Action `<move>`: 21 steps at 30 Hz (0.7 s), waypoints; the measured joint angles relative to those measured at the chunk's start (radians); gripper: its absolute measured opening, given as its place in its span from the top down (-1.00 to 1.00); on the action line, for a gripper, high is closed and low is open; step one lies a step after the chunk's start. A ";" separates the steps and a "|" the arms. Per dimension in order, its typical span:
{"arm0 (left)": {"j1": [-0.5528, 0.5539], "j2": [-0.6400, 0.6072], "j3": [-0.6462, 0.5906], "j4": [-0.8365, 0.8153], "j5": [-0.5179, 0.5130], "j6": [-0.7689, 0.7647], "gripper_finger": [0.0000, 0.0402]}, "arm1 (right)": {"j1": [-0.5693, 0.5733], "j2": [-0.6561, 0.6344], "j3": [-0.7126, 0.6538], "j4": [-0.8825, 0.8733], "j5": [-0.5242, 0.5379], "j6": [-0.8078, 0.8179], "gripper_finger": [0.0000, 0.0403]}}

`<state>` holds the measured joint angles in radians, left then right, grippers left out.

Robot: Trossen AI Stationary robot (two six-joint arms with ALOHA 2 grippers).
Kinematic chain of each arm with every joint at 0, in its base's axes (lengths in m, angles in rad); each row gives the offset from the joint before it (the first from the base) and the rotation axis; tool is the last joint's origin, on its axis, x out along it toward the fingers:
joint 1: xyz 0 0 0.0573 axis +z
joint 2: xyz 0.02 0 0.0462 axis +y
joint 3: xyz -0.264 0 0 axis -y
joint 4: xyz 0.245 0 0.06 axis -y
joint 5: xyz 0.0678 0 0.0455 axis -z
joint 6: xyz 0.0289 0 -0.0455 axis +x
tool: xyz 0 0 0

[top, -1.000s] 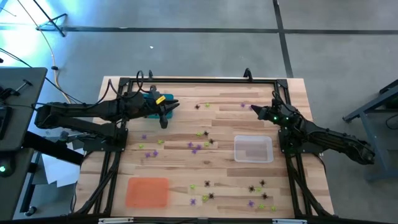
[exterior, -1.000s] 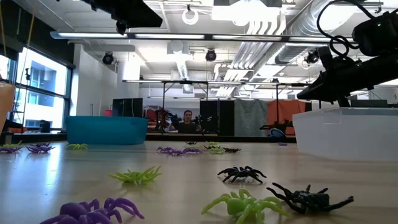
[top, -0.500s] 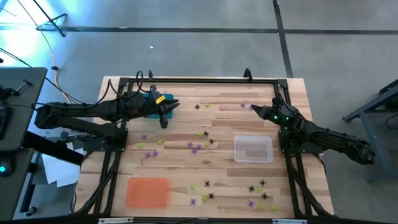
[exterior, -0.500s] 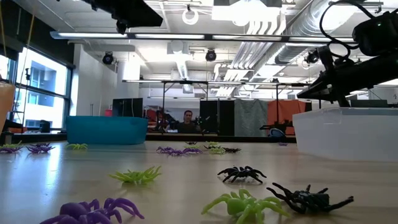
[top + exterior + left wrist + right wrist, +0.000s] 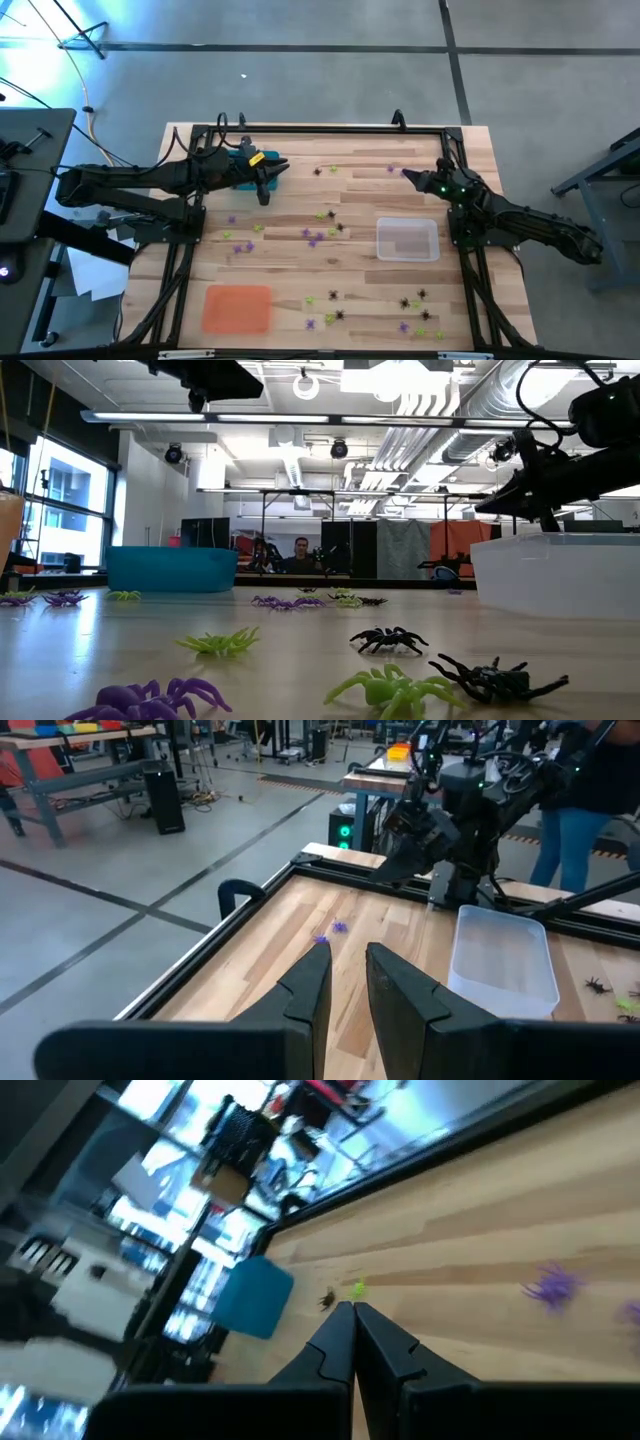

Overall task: Sort Halloween decoration
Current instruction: Put the violet spider toy into the transparent bin

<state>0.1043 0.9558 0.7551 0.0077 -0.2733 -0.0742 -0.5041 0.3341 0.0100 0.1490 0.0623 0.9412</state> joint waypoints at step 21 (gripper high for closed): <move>0.000 0.000 0.000 -0.008 0.000 0.053 0.74 | 0.000 0.496 0.666 -0.795 -0.022 -0.469 0.66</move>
<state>0.1045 0.9558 0.7550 -0.0007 -0.2737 -0.0212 -0.5041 0.8300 0.6761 -0.6463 0.0402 0.4717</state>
